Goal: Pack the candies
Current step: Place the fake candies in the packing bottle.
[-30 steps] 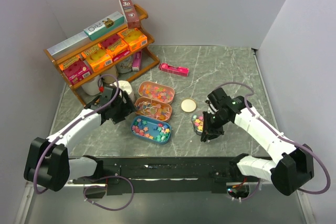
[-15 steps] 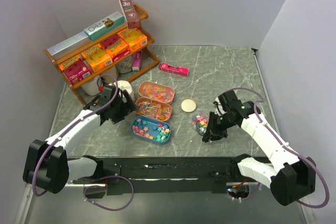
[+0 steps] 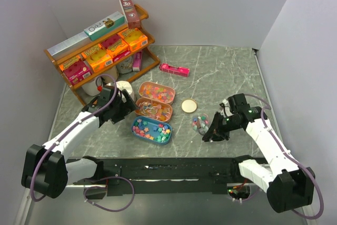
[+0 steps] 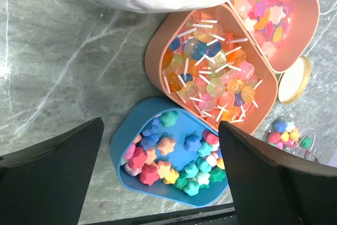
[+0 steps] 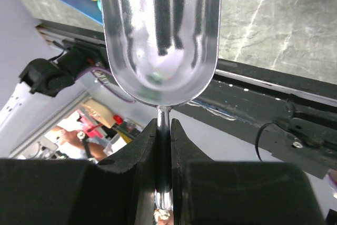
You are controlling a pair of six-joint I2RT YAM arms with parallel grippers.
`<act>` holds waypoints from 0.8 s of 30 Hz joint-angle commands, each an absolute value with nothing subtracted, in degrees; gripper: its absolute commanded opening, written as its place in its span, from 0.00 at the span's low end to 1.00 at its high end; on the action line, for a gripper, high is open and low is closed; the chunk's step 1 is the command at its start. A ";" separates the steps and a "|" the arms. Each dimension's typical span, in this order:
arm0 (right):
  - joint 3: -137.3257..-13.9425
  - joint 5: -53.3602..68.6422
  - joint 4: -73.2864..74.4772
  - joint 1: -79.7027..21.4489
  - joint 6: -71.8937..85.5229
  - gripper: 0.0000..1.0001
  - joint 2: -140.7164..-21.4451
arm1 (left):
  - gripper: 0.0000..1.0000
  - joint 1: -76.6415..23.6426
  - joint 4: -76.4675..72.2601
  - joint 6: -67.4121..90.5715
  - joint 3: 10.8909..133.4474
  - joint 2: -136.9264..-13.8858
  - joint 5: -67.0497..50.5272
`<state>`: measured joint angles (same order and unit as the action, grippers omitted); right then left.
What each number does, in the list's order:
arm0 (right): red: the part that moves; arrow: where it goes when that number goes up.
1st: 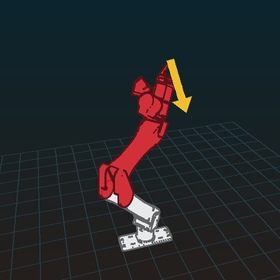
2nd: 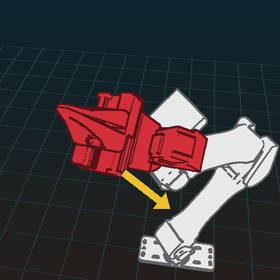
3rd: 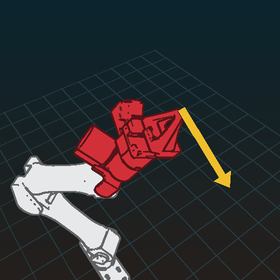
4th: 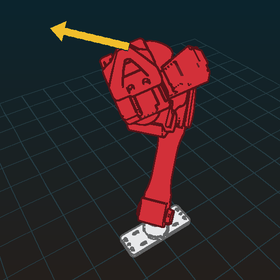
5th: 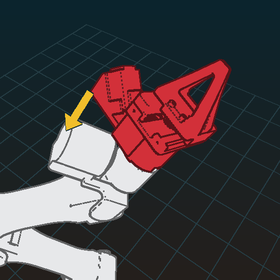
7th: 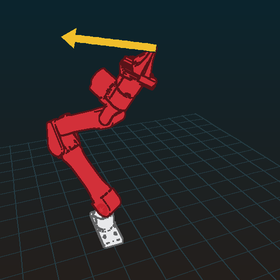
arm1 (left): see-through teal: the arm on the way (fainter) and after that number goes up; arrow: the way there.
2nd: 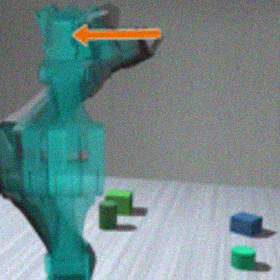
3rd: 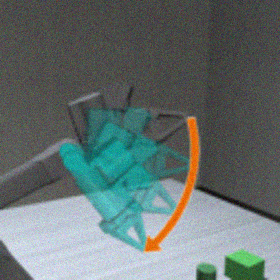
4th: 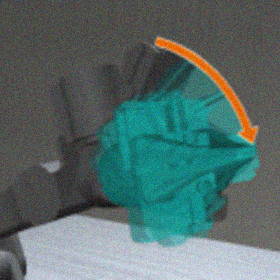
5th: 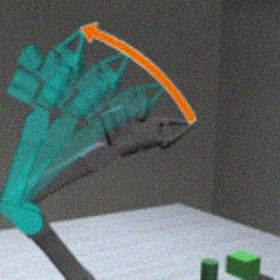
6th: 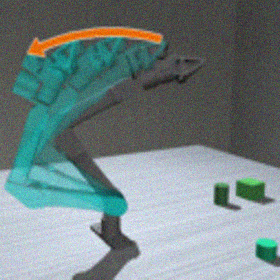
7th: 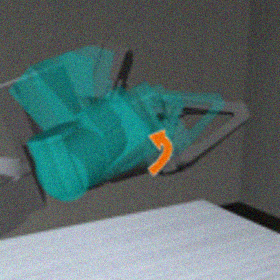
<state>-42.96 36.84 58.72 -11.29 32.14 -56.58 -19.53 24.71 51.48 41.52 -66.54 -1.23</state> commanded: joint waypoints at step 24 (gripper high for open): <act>-44.71 45.81 58.44 -7.21 31.93 0.00 -50.71 | 0.96 -19.34 26.19 49.48 47.02 -66.27 -2.98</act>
<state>-39.22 47.53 56.66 -7.68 35.51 -50.87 -19.53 26.35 51.09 44.16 -66.57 -1.48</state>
